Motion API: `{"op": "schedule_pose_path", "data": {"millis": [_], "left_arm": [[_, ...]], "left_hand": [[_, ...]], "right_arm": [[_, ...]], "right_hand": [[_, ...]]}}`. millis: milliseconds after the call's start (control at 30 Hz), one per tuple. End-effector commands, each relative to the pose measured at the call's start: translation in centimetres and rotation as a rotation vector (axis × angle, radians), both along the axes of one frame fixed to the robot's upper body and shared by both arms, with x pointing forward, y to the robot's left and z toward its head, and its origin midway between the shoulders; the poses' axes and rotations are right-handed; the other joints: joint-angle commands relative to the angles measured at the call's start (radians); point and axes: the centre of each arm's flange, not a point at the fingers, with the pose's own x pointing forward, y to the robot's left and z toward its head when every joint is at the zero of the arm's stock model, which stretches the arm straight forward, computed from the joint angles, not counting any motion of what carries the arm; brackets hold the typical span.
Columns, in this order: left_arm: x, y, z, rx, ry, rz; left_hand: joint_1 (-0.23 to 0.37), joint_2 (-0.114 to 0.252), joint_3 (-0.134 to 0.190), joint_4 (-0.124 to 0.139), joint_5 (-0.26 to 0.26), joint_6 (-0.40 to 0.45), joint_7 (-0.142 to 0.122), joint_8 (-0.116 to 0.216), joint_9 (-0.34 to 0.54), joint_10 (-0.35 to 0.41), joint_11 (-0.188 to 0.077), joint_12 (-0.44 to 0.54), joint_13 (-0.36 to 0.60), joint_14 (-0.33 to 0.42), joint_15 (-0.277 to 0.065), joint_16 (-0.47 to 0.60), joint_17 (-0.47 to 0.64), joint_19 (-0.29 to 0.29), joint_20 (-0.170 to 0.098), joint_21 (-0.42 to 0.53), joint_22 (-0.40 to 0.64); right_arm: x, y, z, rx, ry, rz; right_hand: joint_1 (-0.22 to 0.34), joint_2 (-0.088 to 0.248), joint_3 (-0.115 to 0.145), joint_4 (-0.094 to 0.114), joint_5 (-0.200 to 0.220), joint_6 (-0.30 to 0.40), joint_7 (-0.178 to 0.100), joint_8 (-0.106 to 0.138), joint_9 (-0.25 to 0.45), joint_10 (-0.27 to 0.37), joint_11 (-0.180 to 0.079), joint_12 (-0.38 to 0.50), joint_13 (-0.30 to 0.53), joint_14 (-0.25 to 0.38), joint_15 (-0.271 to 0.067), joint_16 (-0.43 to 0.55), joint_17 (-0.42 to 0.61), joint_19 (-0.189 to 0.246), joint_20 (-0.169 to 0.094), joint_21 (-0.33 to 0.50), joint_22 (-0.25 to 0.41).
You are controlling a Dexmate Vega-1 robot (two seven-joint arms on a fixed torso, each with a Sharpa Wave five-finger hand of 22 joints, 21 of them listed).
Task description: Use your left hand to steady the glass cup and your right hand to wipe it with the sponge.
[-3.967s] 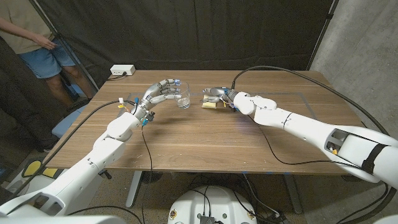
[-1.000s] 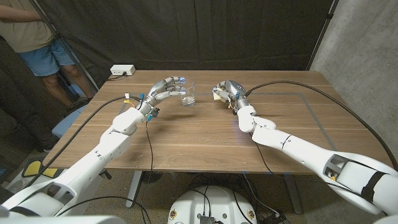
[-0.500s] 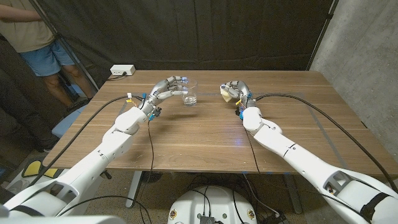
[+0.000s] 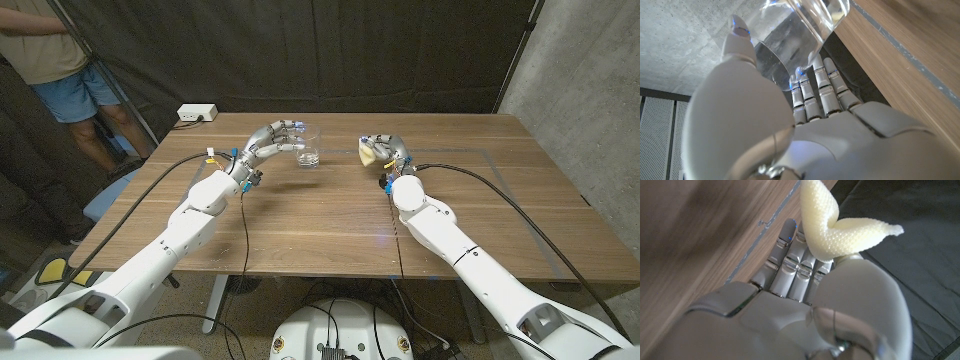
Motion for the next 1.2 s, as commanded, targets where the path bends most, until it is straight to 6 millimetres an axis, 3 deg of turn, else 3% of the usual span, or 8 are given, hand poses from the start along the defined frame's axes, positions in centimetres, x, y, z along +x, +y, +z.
{"op": "schedule_pose_path", "data": {"millis": [33,533,767,1200], "left_arm": [[-0.2,-0.6,0.0,0.003,-0.001,0.007],[0.4,-2.8,0.0,0.033,0.005,-0.021],[0.9,-4.0,0.3,0.04,0.001,-0.027],[1.7,-5.6,-0.1,0.086,0.027,-0.038]], "left_hand": [[0.179,0.225,0.069,0.062,0.006,0.067,-0.063,0.1,0.001,0.12,-0.112,0.003,0.012,0.12,-0.275,0.0,0.009,-0.005,0.003,0.008,0.003],[0.183,0.223,0.073,0.058,0.007,0.066,-0.062,0.105,-0.002,0.122,-0.114,0.002,0.016,0.123,-0.276,-0.007,0.022,-0.008,0.002,0.019,-0.001],[0.183,0.223,0.074,0.058,0.007,0.065,-0.063,0.107,-0.004,0.121,-0.116,0.002,0.018,0.124,-0.276,-0.011,0.026,-0.01,0.002,0.023,-0.003],[0.188,0.223,0.079,0.055,0.008,0.067,-0.062,0.113,-0.006,0.127,-0.116,0.003,0.022,0.13,-0.276,-0.015,0.04,-0.013,0.002,0.034,-0.007]], "right_arm": [[-1.9,0.6,-0.6,0.118,0.037,0.001],[-3.7,2.0,-0.5,0.227,0.032,-0.004],[-3.5,3.7,-0.4,0.24,0.031,0.02],[-3.3,4.7,1.0,0.259,-0.012,0.047]], "right_hand": [[0.018,0.025,0.0,0.006,-0.001,0.008,0.003,0.004,0.001,0.011,0.002,0.007,0.002,0.023,-0.051,0.004,0.005,-0.006,-0.097,0.009,0.005],[0.028,0.023,0.001,0.0,0.0,0.022,0.015,0.004,0.001,0.025,0.009,0.006,0.002,0.035,-0.051,0.005,0.01,-0.007,-0.098,0.032,0.012],[0.033,0.022,0.002,-0.002,-0.001,0.025,0.017,0.003,0.001,0.03,0.012,0.006,0.002,0.04,-0.051,0.005,0.012,-0.009,-0.1,0.041,0.015],[0.04,0.021,0.003,-0.004,-0.001,0.03,0.023,0.001,0.001,0.039,0.013,0.006,0.005,0.045,-0.051,0.004,0.016,-0.01,-0.104,0.059,0.02]]}}
